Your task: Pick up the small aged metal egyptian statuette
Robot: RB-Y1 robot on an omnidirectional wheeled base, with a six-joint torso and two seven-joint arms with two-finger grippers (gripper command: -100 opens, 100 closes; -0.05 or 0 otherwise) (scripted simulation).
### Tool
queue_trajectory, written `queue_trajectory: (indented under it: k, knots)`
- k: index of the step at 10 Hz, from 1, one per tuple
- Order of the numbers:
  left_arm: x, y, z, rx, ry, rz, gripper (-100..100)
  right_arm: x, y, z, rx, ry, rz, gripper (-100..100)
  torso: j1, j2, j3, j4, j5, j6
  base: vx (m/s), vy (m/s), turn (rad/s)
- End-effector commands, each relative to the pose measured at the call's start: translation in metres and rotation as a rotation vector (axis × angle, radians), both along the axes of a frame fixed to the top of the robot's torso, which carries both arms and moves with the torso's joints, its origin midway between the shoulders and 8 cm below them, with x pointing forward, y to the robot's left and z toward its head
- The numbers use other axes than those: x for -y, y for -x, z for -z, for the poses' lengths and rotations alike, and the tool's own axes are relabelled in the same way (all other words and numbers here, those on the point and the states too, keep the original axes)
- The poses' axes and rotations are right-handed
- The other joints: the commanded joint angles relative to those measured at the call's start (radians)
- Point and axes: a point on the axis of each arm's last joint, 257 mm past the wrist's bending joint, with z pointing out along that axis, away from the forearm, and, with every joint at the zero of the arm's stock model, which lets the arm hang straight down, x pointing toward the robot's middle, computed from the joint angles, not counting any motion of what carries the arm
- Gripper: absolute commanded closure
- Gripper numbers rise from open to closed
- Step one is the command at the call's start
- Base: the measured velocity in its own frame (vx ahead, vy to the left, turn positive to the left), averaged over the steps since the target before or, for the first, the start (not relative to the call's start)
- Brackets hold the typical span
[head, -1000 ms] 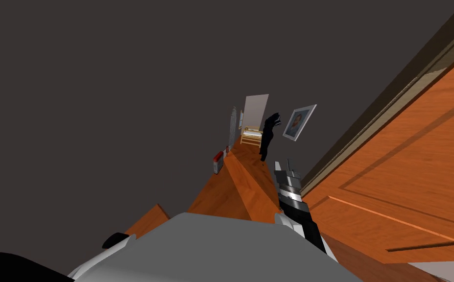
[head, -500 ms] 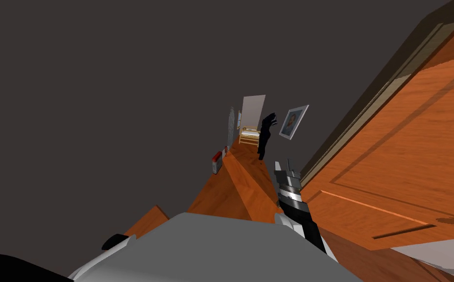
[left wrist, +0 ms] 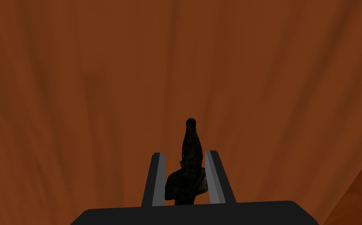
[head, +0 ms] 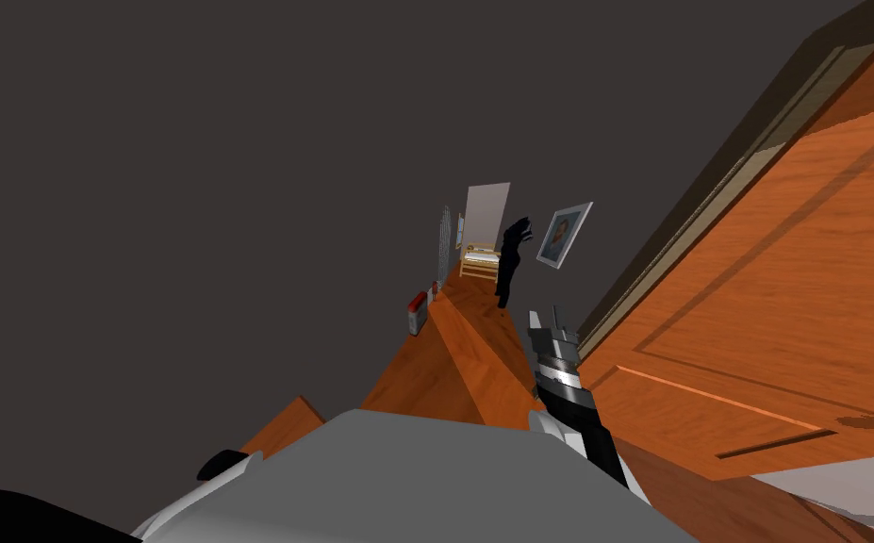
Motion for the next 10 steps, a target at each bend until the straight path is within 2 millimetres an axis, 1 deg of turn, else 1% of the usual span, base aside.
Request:
queue_trajectory:
  k: [1, 2, 8, 9, 10]
  knots:
    - [-0.001, -0.001, -0.006, -0.001, -0.004, 0.022, 100, 0.0, 0.0, 0.0, 0.0, 0.0, 0.0, 0, 0.0, 0.0, 0.0, 0.0, 0.0, 0.0, 0.035, 0.001, 0.225]
    - [0.0, -0.002, -0.008, -0.001, -0.004, 0.031, 100, 0.0, 0.0, 0.0, 0.0, 0.0, 0.0, 0, 0.0, -0.001, -0.001, -0.001, 0.0, -0.002, 0.066, -0.004, 0.195]
    - [0.006, -0.008, -0.023, -0.002, -0.004, 0.089, 100, 0.0, 0.0, 0.0, 0.0, 0.0, 0.0, 0, 0.0, -0.002, -0.001, 0.0, 0.001, -0.001, 0.042, -0.006, 0.086]
    - [0.005, -0.007, -0.022, -0.002, -0.005, 0.083, 100, 0.0, 0.0, 0.0, 0.0, 0.0, 0.0, 0, 0.0, -0.002, -0.001, 0.0, 0.001, 0.0, 0.017, -0.005, 0.015]
    - [0.005, -0.007, -0.022, -0.002, -0.004, 0.084, 0, 0.0, 0.0, 0.0, 0.0, 0.0, 0.0, 0, 0.001, -0.001, -0.001, 0.0, 0.001, 0.0, 0.0, 0.0, 0.0]
